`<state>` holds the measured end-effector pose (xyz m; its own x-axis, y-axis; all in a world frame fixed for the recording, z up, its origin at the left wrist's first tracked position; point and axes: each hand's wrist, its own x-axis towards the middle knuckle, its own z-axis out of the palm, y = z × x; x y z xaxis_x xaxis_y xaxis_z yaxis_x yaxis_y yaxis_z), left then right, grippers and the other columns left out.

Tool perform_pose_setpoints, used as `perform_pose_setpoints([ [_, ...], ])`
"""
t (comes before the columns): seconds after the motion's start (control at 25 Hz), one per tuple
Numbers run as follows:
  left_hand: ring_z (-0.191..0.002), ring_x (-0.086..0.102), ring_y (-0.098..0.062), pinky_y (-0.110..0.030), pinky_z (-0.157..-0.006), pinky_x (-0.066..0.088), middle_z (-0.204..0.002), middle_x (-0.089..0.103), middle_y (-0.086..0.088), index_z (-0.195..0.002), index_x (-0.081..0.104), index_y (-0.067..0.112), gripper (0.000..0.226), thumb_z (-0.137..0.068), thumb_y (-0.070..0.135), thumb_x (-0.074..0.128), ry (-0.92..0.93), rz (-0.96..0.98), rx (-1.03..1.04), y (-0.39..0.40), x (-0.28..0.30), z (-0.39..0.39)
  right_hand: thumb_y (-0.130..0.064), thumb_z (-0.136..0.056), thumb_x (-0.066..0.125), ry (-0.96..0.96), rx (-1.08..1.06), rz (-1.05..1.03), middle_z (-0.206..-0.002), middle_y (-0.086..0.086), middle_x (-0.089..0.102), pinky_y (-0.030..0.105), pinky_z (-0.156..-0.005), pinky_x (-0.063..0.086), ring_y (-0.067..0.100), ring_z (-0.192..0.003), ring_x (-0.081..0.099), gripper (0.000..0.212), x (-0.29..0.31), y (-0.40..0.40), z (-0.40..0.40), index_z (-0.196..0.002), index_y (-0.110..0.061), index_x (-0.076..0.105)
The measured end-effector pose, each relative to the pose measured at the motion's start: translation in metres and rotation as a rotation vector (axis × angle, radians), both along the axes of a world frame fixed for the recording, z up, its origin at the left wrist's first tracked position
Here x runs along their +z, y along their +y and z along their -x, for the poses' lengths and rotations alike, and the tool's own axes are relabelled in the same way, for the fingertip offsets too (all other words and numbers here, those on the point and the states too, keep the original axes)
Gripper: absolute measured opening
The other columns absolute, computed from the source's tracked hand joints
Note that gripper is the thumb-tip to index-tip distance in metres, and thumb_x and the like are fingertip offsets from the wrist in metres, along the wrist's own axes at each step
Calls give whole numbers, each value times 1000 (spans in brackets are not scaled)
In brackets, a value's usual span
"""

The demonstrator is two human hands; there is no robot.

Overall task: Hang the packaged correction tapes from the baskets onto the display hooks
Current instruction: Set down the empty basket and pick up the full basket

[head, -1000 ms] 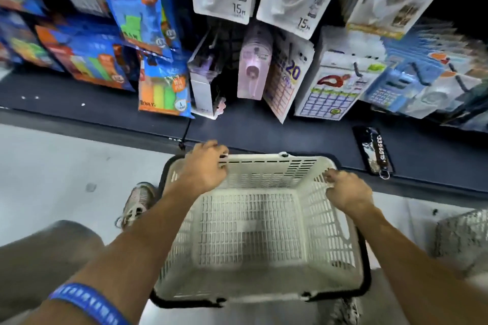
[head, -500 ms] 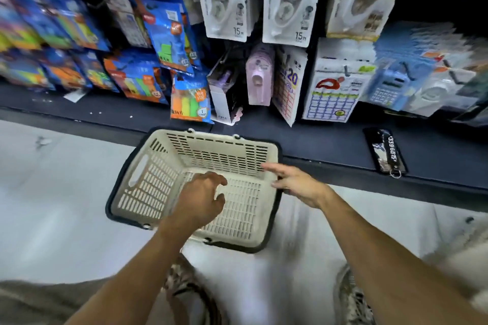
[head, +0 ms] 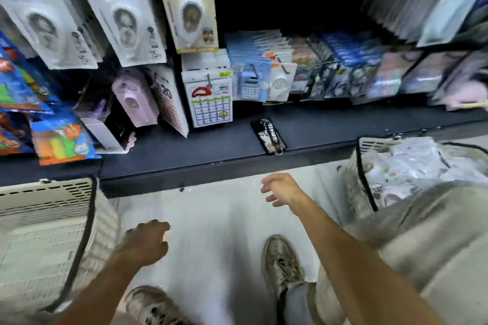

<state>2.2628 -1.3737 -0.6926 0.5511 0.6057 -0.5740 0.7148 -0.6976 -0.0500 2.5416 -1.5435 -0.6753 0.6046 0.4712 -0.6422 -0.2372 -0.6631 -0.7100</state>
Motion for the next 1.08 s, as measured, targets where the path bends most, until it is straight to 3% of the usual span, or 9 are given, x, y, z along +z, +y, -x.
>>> perform_pose_setpoints([
  [0.12, -143, 43, -21, -31, -115, 37, -160, 40, 4, -152, 41, 29, 52, -101, 34, 50, -237, 128, -109, -34, 20, -80, -4, -95, 53, -39, -40, 18, -93, 6, 67, 23, -55, 39, 20, -64, 56, 18, 13, -42, -7, -95, -18, 64],
  [0.32, -144, 41, -22, -32, -114, 37, -160, 42, 3, -151, 43, 30, 53, -99, 32, 52, -428, 275, -298, -106, 46, -188, 1, -94, 54, -200, -153, 56, -87, 8, 64, 22, -51, 35, 18, -61, 54, 20, 28, -114, -25, -103, -12, 66],
  [0.4, -142, 44, -22, -34, -111, 39, -157, 45, 3, -149, 45, 31, 52, -98, 31, 53, -452, 324, -331, -127, 53, -211, -1, -92, 56, -375, -120, 166, -101, 12, 69, 23, -66, 47, 23, -81, 64, 29, 31, -144, -36, -117, -7, 68],
  [0.52, -136, 49, -24, -33, -105, 41, -153, 50, 2, -146, 49, 33, 50, -97, 30, 53, -484, 366, -330, -148, 54, -247, -9, -89, 60, -541, -102, 363, -132, 10, 63, 30, -92, 49, 30, -117, 63, 50, 29, -176, -57, -139, -14, 57],
  [0.6, -133, 51, -22, -32, -102, 43, -150, 53, 3, -143, 53, 32, 46, -96, 28, 54, -511, 377, -299, -162, 42, -277, -13, -87, 62, -544, -89, 442, -132, 12, 58, 37, -96, 47, 35, -118, 61, 54, 14, -189, -78, -140, -15, 51],
  [0.8, -129, 54, -20, -31, -102, 44, -145, 57, 7, -136, 58, 29, 41, -95, 21, 55, -533, 386, -284, -191, 2, -339, -14, -87, 56, -522, 64, 570, -123, 18, 66, 36, -93, 51, 34, -118, 61, 43, -31, -207, -112, -130, -12, 60],
  [0.96, -129, 54, -21, -33, -102, 44, -143, 58, 6, -134, 59, 28, 40, -95, 21, 56, -530, 302, -318, -193, 1, -363, -13, -94, 51, -667, 249, 625, -123, 13, 69, 31, -97, 48, 29, -118, 63, 37, -30, -191, -113, -129, -7, 60],
  [1.08, -130, 55, -24, -35, -104, 45, -143, 59, 2, -134, 60, 26, 40, -94, 22, 57, -482, 286, -295, -169, 15, -365, -18, -94, 55, -661, 405, 564, -124, 14, 67, 32, -105, 42, 29, -119, 63, 35, -22, -165, -92, -126, -4, 60],
])
